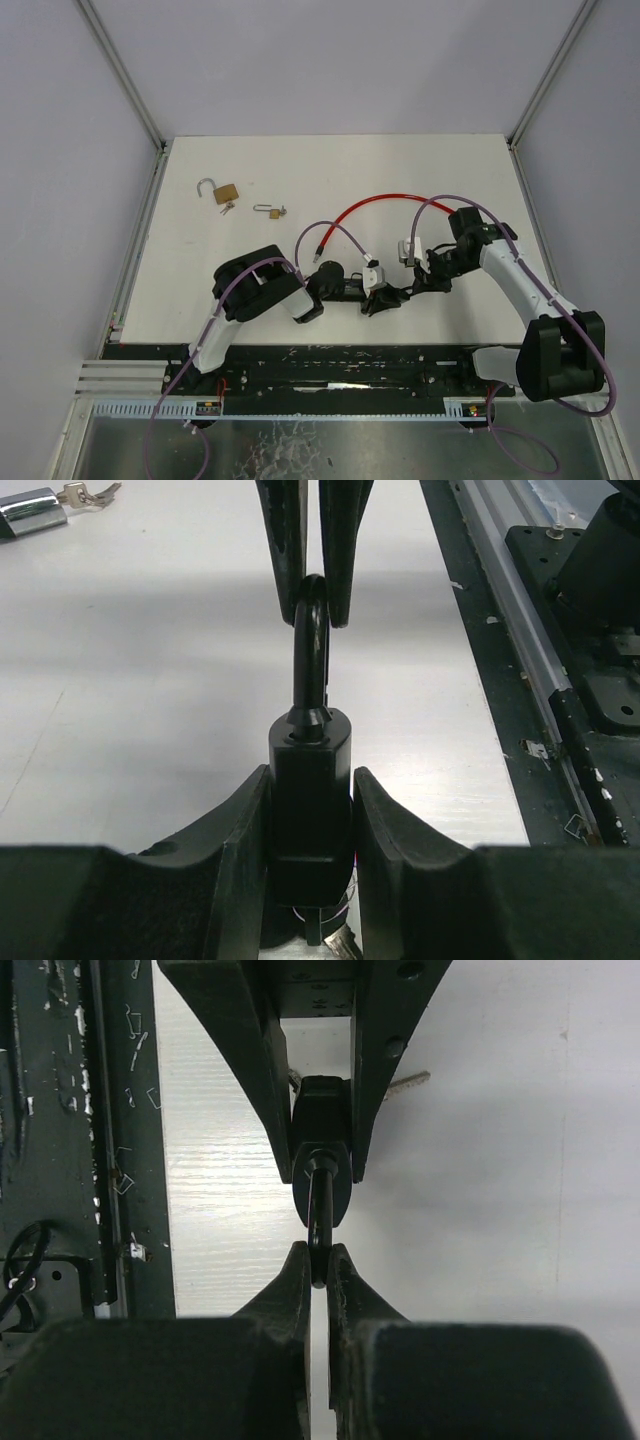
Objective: Lock with the key
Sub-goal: Lock the lock.
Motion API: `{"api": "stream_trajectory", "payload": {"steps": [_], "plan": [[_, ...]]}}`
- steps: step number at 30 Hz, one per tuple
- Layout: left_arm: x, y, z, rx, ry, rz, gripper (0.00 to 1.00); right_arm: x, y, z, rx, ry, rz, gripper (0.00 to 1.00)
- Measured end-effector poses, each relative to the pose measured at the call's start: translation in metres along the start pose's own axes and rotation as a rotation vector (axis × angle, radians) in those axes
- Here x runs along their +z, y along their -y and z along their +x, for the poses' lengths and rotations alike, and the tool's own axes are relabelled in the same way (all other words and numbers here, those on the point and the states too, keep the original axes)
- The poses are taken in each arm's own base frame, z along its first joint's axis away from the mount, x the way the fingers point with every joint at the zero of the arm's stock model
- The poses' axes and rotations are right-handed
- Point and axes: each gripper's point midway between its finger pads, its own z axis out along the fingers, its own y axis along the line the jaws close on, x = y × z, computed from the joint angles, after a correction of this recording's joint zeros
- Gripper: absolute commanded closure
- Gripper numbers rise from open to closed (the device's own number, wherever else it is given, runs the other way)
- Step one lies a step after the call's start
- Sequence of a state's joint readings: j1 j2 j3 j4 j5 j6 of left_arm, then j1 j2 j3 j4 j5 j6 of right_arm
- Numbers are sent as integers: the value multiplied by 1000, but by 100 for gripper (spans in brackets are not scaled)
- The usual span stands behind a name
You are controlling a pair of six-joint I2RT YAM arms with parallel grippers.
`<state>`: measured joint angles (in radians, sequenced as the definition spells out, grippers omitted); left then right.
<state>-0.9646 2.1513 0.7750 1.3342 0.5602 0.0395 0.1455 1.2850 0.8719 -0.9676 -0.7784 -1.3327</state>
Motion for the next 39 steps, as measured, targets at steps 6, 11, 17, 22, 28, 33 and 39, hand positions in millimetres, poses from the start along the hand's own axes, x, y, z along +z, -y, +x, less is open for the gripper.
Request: {"api": "stream_trajectory", "payload": {"steps": [6,11,17,22,28,33,39], "plan": [[-2,-5,0,-1,-1,-17,100,2,6,-3,-14,-26,34,99],[-2,-8,1,-2,-2,-29,100,2,10,-2,-13,-34,61,100],[-2,-9,1,-2,-3,-33,100,3,11,-1,-2,-36,75,100],[-3,-10,2,-8,-8,-39,100,6,15,4,46,-59,45,100],[-5,-12,6,-18,-23,-41,100,11,16,15,22,-130,16,100],[-6,-10,8,-20,-28,-33,100,13,14,17,4,-198,24,100],[-7,-12,8,-23,-29,-35,100,14,17,15,39,-190,49,100]]}}
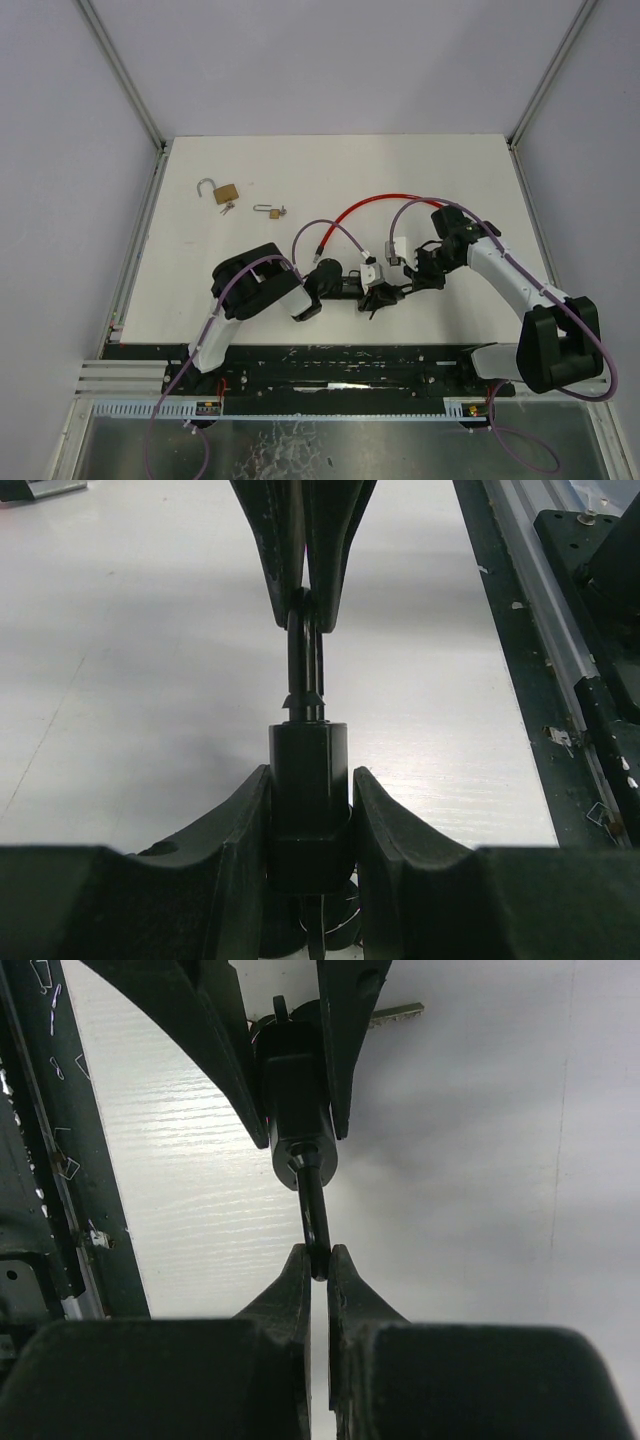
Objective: Lock with the key
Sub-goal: Lock the lock.
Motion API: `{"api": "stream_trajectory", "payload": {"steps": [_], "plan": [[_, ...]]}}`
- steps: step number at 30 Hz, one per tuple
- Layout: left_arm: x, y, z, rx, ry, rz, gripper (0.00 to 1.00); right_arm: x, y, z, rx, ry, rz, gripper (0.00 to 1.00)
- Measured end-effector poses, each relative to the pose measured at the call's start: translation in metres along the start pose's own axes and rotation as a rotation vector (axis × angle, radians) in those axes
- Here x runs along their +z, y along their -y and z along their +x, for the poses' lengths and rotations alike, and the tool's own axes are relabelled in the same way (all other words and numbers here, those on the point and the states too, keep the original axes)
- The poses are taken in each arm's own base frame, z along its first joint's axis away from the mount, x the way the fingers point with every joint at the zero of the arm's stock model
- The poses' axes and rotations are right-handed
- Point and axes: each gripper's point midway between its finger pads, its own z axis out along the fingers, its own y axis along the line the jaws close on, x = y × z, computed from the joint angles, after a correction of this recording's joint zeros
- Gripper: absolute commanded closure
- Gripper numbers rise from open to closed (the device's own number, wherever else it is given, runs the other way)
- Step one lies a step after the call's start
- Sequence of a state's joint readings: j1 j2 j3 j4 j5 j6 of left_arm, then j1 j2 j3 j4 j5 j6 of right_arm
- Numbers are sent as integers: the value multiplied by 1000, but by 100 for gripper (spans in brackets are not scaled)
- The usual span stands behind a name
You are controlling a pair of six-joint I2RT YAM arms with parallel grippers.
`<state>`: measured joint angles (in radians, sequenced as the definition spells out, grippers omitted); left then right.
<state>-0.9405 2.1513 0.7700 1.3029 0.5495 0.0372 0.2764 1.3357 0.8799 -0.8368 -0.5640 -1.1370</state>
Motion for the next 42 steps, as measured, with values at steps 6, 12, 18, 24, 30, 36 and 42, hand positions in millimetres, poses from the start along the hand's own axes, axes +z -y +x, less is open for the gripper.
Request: {"api": "stream_trajectory", "payload": {"steps": [6,12,18,24,30,36,42], "plan": [[-2,-2,0,-6,2,-4,100,0,3,-5,14,27,26,100],[-3,-2,-2,-7,10,0,100,0,3,-11,8,60,46,100],[-6,-6,0,-9,7,-14,100,9,7,-8,6,28,23,100],[-7,-8,2,-13,-1,-31,100,13,12,-7,-1,8,26,100],[-8,-10,2,-12,-2,-37,100,15,13,-8,-5,19,100,100],[-8,-14,2,0,-2,-58,100,19,19,-9,-6,37,126,100],[-9,-19,3,12,-3,-87,100,22,27,-12,-46,23,87,100]]}}
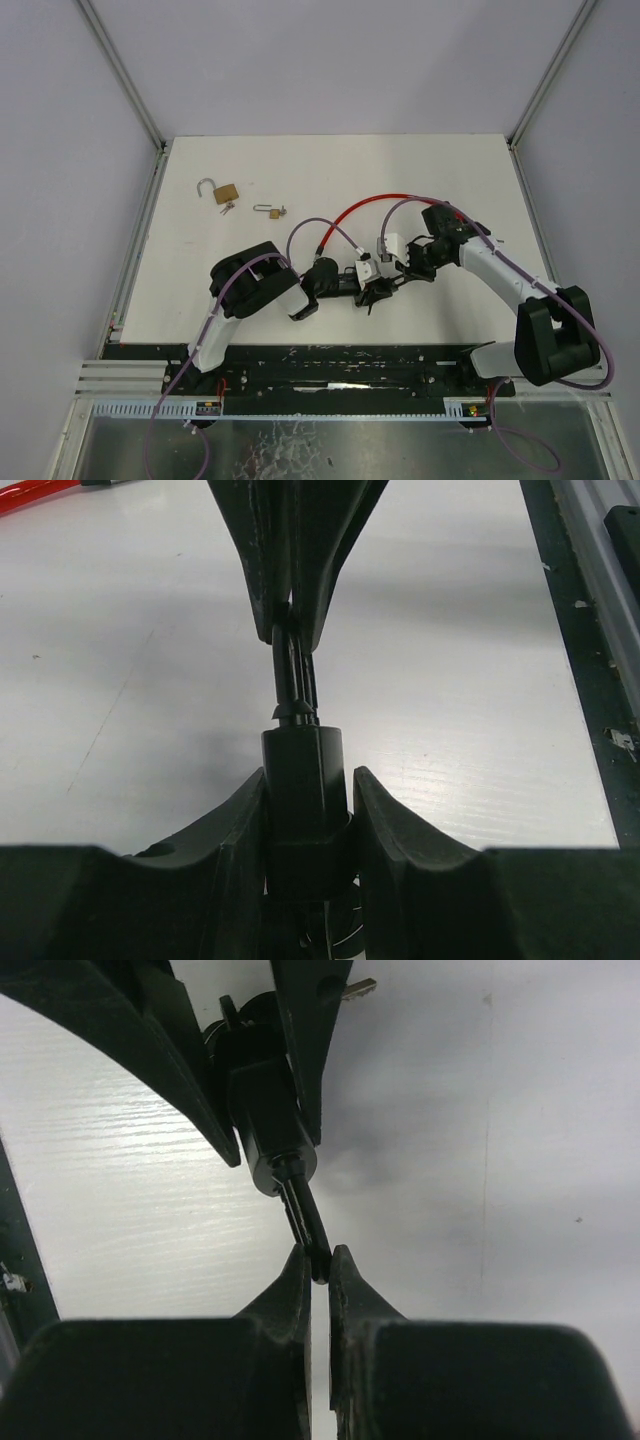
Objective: Lock with the key
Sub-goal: Lock the lock.
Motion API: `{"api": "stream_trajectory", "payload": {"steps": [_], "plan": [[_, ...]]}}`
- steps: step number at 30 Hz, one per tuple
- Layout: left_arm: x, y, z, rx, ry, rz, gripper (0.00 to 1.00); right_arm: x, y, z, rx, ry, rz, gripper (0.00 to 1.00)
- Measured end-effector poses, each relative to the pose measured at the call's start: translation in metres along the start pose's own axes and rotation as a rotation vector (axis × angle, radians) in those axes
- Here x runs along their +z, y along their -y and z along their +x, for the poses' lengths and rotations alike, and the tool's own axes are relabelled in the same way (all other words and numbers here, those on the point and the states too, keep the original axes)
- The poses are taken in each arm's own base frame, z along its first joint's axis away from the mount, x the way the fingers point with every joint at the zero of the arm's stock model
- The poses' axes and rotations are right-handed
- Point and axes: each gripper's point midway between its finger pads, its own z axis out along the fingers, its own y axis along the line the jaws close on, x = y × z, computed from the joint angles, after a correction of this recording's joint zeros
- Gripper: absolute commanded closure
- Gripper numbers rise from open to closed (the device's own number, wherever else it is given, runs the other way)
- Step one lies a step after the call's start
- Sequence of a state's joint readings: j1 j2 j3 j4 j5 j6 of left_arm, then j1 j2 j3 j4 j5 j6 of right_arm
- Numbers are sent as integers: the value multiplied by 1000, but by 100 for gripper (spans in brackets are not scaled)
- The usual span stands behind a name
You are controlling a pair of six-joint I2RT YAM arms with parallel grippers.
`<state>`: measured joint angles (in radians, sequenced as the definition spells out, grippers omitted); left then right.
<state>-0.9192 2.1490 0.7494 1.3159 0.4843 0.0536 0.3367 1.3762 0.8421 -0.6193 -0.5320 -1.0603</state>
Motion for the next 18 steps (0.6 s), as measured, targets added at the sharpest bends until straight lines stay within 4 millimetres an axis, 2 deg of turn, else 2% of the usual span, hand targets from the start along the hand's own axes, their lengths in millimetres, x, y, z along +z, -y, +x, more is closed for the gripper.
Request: {"api": "stream_trajectory", "payload": {"steps": [5,8,13,18], "plan": [[-1,0,1,24,-2,1,100,2,-4,-1,-48,-6,-69,100],[-1,0,2,49,-6,7,100,5,-16,-3,-89,21,-160,100],[-3,23,6,111,-8,139,100,9,-61,-7,-188,124,-514,100],[-6,76,8,135,3,365,100,-2,-120,-8,-45,251,-802,100]]}}
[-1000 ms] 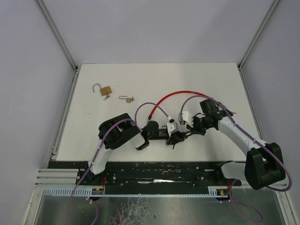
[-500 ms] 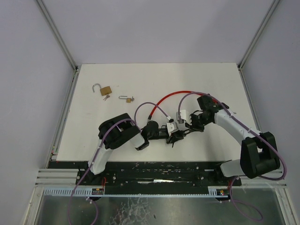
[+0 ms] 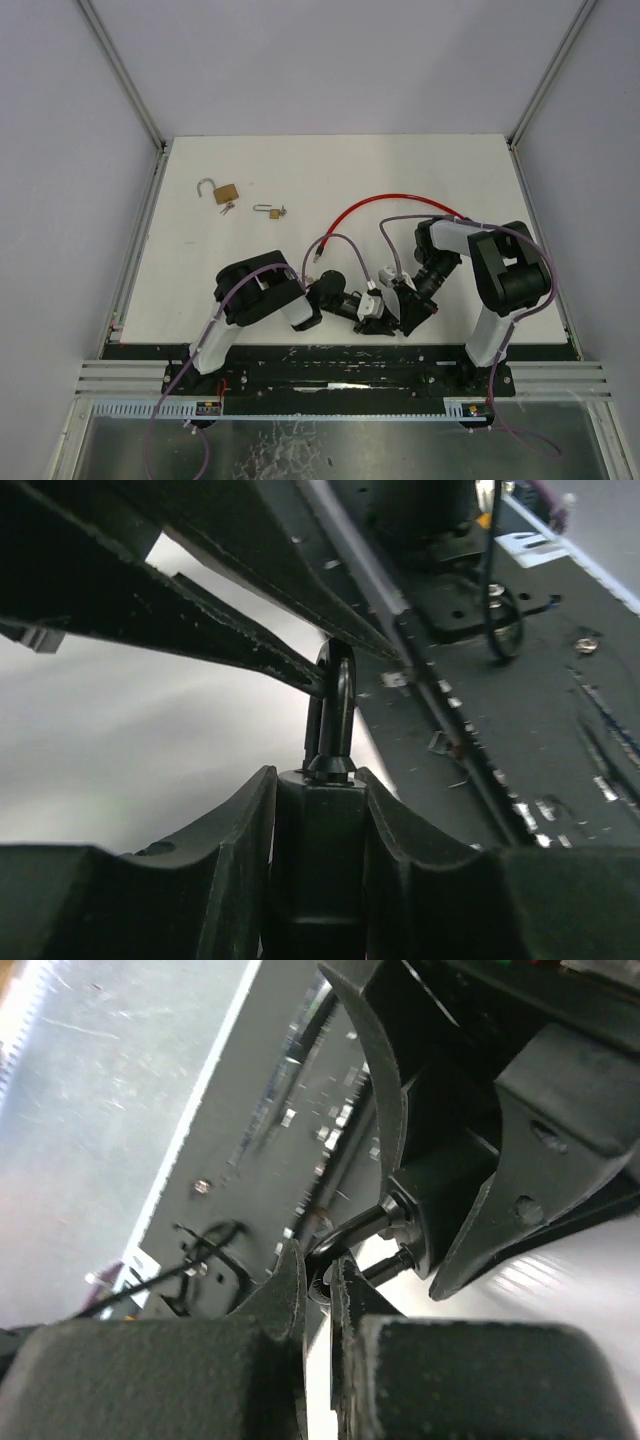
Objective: Lock with the key
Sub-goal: Lock the lock.
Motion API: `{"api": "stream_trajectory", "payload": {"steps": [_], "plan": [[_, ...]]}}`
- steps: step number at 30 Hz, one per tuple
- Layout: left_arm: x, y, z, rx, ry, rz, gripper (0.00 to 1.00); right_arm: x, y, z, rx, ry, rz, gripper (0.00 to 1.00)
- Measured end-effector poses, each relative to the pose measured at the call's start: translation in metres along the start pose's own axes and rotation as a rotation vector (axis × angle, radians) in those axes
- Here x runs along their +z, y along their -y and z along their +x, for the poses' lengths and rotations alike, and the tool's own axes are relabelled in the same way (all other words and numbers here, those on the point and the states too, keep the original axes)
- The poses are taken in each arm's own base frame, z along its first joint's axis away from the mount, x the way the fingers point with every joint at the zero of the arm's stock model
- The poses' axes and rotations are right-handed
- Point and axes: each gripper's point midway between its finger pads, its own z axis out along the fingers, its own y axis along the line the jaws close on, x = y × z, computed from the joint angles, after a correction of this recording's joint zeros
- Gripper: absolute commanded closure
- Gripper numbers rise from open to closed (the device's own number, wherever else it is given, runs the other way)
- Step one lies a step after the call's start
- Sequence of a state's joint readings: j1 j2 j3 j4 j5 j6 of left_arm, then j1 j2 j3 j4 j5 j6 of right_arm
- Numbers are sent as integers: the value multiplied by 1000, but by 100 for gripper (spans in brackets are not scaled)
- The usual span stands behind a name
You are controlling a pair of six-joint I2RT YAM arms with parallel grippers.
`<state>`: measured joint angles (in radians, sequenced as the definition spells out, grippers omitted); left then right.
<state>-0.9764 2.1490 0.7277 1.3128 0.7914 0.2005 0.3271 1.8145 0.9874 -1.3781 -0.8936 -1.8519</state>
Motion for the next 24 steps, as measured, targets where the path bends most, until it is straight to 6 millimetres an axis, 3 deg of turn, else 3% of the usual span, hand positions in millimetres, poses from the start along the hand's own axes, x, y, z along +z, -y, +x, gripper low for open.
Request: {"api": "stream_trajectory", "payload": {"steps": [2,4,11,14,17,21,24], "plan": [[6,15,-2,0,5,50,100,9,-17,0,46,60,-40,100],[7,18,-2,-3,6,58,100,9,-19,-1,60,122,-18,100],[2,-14,-6,-22,16,-92,100,-25,7,-21,2,330,233,100],[1,-28,-10,-26,30,-165,100,-42,15,-40,-36,397,318,93],[0,-41,-14,-40,41,-231,100,-56,25,-58,-39,452,358,81],[0,-52,-18,-53,53,-288,100,-62,30,-72,-42,487,369,48],[-1,-56,-18,-61,54,-309,100,-63,29,-74,-22,475,374,42]]}}
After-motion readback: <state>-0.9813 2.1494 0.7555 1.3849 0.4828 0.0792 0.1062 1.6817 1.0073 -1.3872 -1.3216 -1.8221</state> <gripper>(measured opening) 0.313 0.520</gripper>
